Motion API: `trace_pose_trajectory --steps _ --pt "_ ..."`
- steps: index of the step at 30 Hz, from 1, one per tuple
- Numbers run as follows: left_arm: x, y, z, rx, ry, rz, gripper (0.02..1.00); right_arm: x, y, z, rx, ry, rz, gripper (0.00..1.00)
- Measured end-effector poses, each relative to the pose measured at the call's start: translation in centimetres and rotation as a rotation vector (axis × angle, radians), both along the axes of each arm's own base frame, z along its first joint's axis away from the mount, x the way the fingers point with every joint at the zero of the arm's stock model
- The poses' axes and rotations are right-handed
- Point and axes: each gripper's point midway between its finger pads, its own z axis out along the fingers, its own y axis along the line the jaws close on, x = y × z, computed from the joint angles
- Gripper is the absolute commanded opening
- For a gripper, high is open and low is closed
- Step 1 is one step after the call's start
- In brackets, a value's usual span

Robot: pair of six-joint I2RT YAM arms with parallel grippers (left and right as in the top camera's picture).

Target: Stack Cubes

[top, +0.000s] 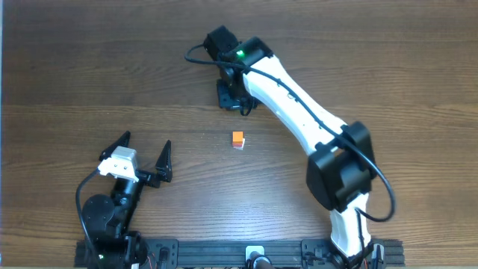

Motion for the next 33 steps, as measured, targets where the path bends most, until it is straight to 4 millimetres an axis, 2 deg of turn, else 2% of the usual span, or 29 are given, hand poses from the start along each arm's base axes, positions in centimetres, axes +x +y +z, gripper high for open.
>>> trace_pose_trajectory --steps 5,10,14,20,33 --pt "0.0 0.0 0.0 0.0 0.0 0.0 1.0 -1.7 -1.3 3.0 -0.015 -0.006 -0.011 0.012" --pt "0.0 0.0 0.0 0.0 0.0 0.0 1.0 -3.4 -1.0 3.5 -0.041 0.014 0.001 0.012" --pt "0.0 0.0 0.0 0.0 0.0 0.0 1.0 -4.6 -0.2 2.9 -0.051 0.031 0.015 0.007" --pt "0.0 0.0 0.0 0.0 0.0 0.0 1.0 -6.3 -0.4 0.6 -0.073 0.103 0.008 0.014" --pt "0.0 0.0 0.0 0.0 0.0 0.0 1.0 -6.9 -0.1 -1.0 -0.051 0.133 -0.008 0.014"
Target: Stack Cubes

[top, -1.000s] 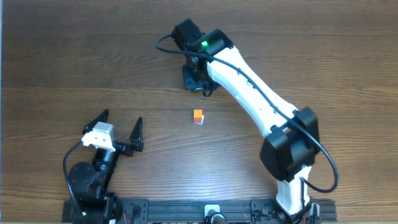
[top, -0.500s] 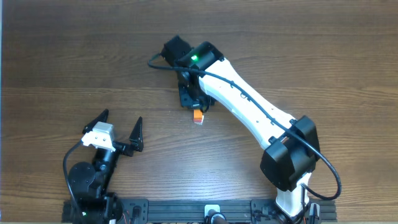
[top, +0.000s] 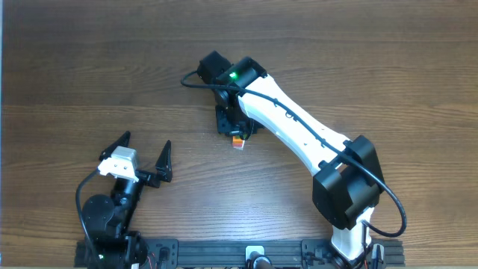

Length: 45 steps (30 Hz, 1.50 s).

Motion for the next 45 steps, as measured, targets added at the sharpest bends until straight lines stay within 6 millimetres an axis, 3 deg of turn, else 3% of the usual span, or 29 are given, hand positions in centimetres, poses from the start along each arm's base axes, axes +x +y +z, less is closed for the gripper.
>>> trace_pose_trajectory --steps 5,45 --pt "0.0 0.0 0.0 0.0 0.0 0.0 1.0 -0.2 0.0 -0.8 0.002 0.011 -0.011 0.012" --pt "0.0 0.0 0.0 0.0 0.0 0.0 1.0 0.0 0.8 -2.0 0.033 -0.002 -0.045 0.012"
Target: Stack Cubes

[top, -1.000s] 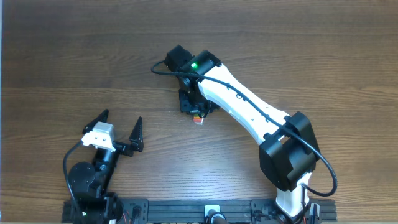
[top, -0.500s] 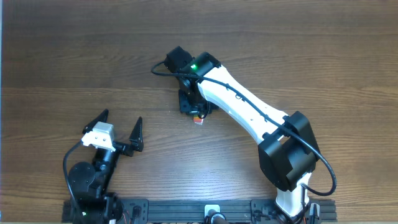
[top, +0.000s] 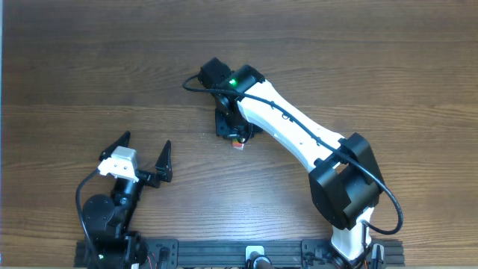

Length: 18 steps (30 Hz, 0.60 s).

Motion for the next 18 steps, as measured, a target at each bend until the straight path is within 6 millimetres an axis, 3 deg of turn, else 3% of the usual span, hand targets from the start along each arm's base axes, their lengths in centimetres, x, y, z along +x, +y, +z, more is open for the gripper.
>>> trace_pose_trajectory --steps 18 --pt "0.0 0.0 0.01 0.0 0.0 0.0 1.0 0.18 -0.06 0.0 -0.004 -0.008 -0.022 0.014"
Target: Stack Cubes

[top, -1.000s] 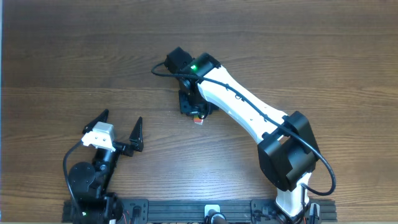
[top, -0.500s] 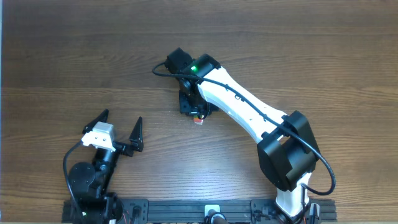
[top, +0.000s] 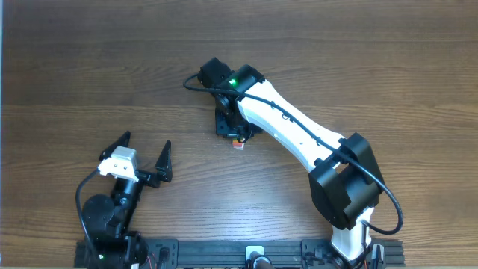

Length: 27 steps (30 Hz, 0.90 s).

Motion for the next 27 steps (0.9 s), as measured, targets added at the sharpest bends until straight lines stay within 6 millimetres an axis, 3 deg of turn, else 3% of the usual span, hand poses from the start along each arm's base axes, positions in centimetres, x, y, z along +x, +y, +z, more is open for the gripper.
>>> trace_pose_trajectory --steps 27 --pt "0.0 0.0 0.0 0.0 0.0 0.0 1.0 0.11 -0.18 -0.44 -0.011 -0.01 0.001 0.009"
